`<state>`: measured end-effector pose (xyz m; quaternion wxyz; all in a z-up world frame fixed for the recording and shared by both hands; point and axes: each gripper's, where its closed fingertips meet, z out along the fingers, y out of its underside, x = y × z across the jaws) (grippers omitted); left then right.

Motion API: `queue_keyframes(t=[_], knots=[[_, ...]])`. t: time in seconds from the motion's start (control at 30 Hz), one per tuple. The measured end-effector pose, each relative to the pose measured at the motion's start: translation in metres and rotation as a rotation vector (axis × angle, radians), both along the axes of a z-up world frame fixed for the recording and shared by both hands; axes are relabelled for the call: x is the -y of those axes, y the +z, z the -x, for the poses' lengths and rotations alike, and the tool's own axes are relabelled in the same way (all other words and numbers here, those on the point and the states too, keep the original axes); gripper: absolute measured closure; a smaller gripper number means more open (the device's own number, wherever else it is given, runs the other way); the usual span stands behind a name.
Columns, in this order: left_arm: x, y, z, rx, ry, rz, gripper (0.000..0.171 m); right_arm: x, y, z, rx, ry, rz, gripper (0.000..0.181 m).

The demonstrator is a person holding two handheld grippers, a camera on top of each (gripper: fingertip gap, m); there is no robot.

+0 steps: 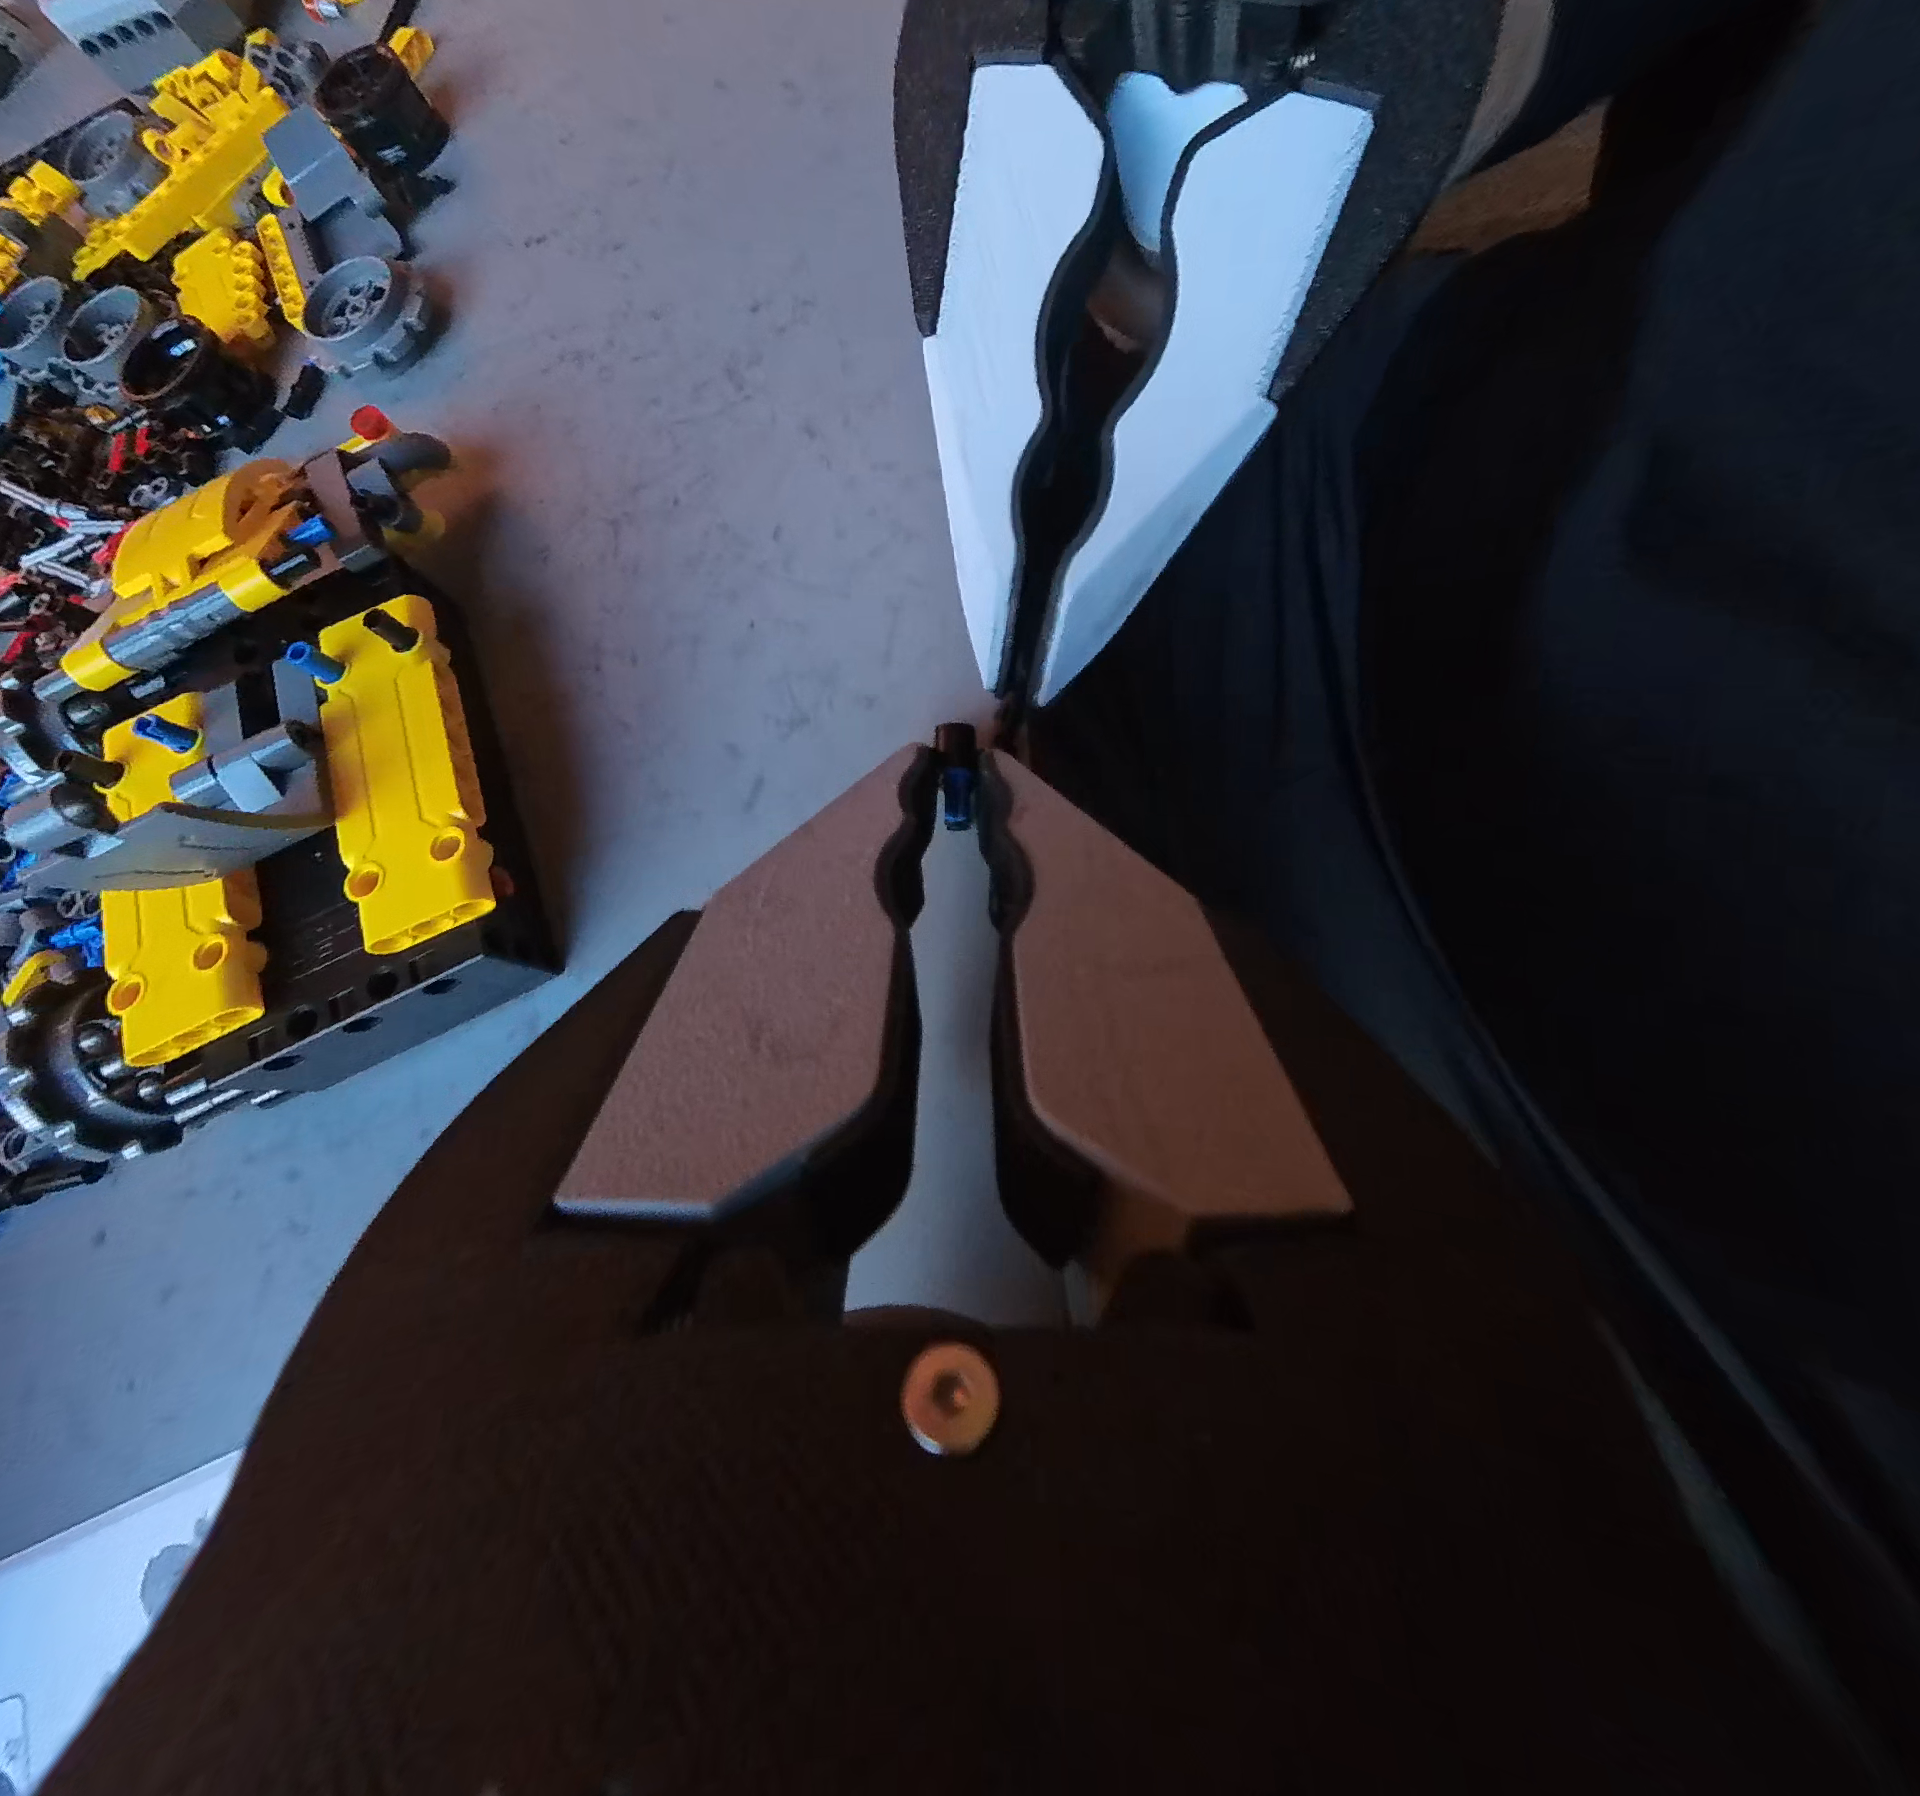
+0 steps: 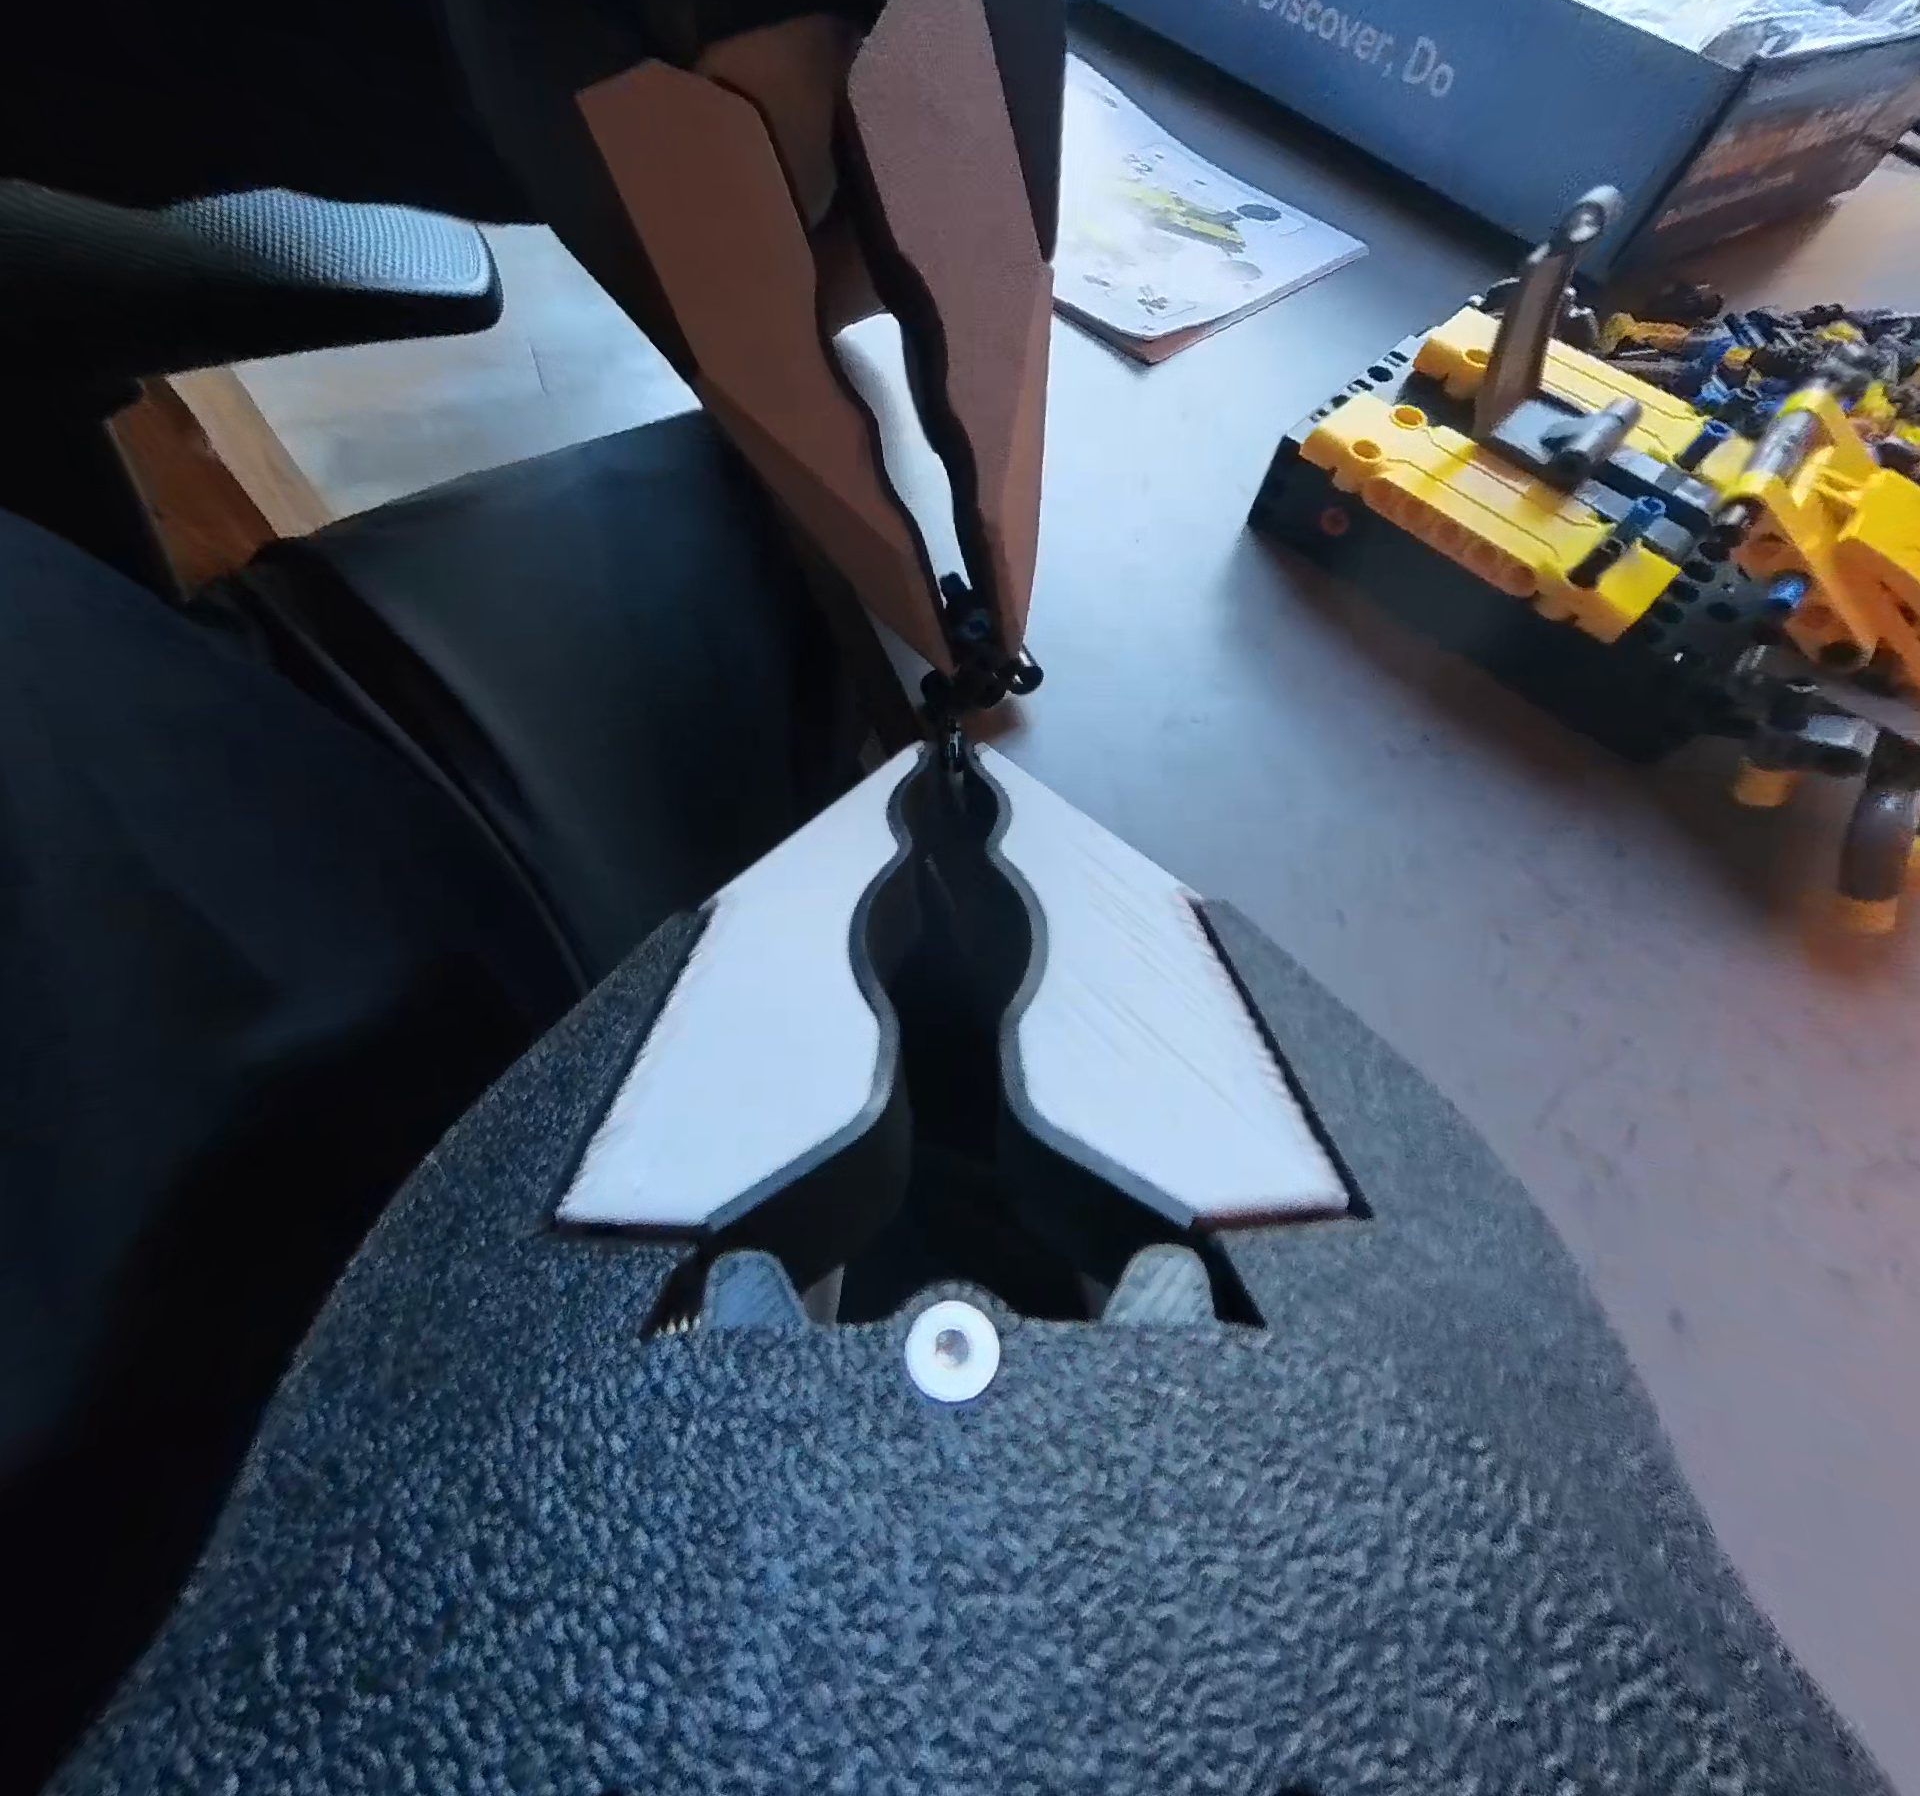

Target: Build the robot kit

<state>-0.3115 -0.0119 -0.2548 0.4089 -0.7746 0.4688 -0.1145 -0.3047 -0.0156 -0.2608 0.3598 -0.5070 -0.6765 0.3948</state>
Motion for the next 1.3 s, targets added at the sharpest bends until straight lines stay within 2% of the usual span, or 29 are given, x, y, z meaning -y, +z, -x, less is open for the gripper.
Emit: queue_keyframes(t=[0.37, 0.73, 1.0, 1.13, 1.3], knots=[[0.0036, -0.0003, 0.0008, 0.008, -0.096, 0.015, 0.167, 0.0031, -0.003, 0.002, 0.1, 0.081, -0.147, 0.178], [0.0042, -0.0009, 0.002, 0.026, -0.127, 0.051, 0.167, 0.0025, -0.0028, 0.0033, 0.148, 0.117, -0.154, 0.178], [0.0043, -0.001, 0.0017, 0.033, -0.162, 0.063, 0.167, 0.002, -0.0009, 0.0042, 0.163, 0.186, -0.324, 0.178], [0.0039, -0.001, 0.0017, 0.031, -0.163, 0.06, 0.167, 0.0016, -0.0011, 0.0053, 0.179, 0.165, -0.248, 0.178], [0.0037, -0.0008, 0.0031, 0.025, -0.093, 0.045, 0.167, 0.0025, -0.0019, 0.0062, 0.13, 0.045, -0.147, 0.178]])
